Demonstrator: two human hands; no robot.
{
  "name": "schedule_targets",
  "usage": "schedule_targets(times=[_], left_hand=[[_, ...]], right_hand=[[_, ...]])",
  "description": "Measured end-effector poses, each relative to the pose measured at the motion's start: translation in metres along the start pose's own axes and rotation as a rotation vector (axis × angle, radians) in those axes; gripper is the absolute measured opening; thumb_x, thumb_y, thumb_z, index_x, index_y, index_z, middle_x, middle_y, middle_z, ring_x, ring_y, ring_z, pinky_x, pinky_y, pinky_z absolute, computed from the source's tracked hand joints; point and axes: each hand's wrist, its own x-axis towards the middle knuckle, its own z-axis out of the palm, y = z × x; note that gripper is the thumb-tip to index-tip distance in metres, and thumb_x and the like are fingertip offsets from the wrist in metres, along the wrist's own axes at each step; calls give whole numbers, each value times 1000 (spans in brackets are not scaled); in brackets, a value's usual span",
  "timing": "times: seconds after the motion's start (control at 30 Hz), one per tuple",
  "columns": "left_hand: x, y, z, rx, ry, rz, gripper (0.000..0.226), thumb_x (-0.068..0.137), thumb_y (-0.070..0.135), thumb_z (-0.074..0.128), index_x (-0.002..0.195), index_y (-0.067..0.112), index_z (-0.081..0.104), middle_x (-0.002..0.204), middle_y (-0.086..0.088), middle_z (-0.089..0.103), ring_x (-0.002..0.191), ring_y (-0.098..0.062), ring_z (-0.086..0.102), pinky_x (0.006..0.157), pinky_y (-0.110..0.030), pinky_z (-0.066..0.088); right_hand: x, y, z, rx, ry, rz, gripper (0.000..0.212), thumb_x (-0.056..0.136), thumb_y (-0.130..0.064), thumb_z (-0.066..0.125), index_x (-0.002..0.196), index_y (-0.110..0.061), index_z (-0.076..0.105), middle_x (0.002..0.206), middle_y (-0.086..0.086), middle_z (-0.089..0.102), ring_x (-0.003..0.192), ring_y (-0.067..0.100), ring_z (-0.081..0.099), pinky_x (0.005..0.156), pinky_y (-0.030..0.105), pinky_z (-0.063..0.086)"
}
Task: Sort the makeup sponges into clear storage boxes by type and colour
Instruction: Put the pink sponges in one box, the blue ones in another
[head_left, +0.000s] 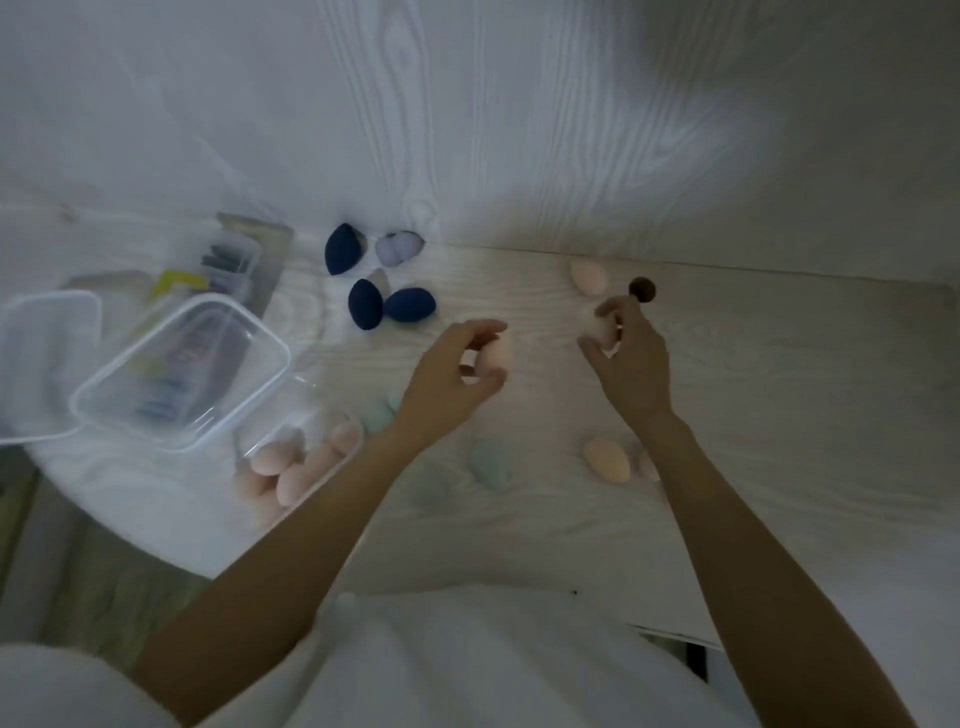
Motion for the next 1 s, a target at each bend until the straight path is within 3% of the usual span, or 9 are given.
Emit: schedule_targets(times=[0.07,0.17,0.33,0.47,0.57,0.77,0.93,1.0], left_hand=[[-31,-7,-30,13,74,-3,36,84,10,67,115,23,58,115,6,56,105,0,54,84,-14,49],[-77,-24,-70,-14,247,-75,32,82,9,69,110,22,61,112,11,60,106,-6,57,90,-21,48],[-128,-57,-119,85,456,-225,33,80,11,71,107,29,63,108,22,61,97,-2,58,81,-19,47],[-125,-80,-128,252,391,-309,30,78,10,66,100,30,61,109,16,62,95,-10,60,81,-25,45],[-115,-91,-124,382,309,-312,30,77,8,64,104,19,63,115,6,60,100,-17,59,78,-26,40],[-122,-106,-122,448,217,-328,30,88,18,57,118,18,60,123,-2,58,105,-24,58,82,-33,42],[-133,-113,-122,415,169,-280,34,93,27,51,127,22,54,130,2,54,111,-20,56,84,-30,41],[-132,-111,-122,424,152,-288,39,92,35,50,129,23,52,133,4,52,115,-19,54,86,-32,42]], right_hand=[[-29,-27,15,41,-62,-42,27,83,-16,66,103,-14,49,82,-5,52,69,11,47,61,24,33],[-60,-62,43,85,-181,-94,27,85,-18,64,107,-15,47,88,-3,57,69,15,53,60,27,37],[-88,-109,82,112,-323,-168,25,86,-18,62,107,-18,48,93,2,61,66,14,53,57,29,43],[-93,-124,99,170,-329,-180,24,84,-14,64,103,-18,49,94,-1,60,70,13,52,58,20,37],[-94,-129,106,224,-319,-162,26,81,-8,65,100,-19,50,98,-2,59,77,16,55,62,26,45],[-90,-141,111,265,-405,-185,29,80,0,60,104,-16,53,107,-4,60,89,14,58,72,30,50],[-81,-156,123,128,-449,-274,29,86,-10,59,113,-15,49,97,-3,60,69,7,52,62,20,42],[-76,-163,132,17,-444,-334,31,85,-13,61,113,-11,47,96,2,61,71,13,54,61,26,44]])
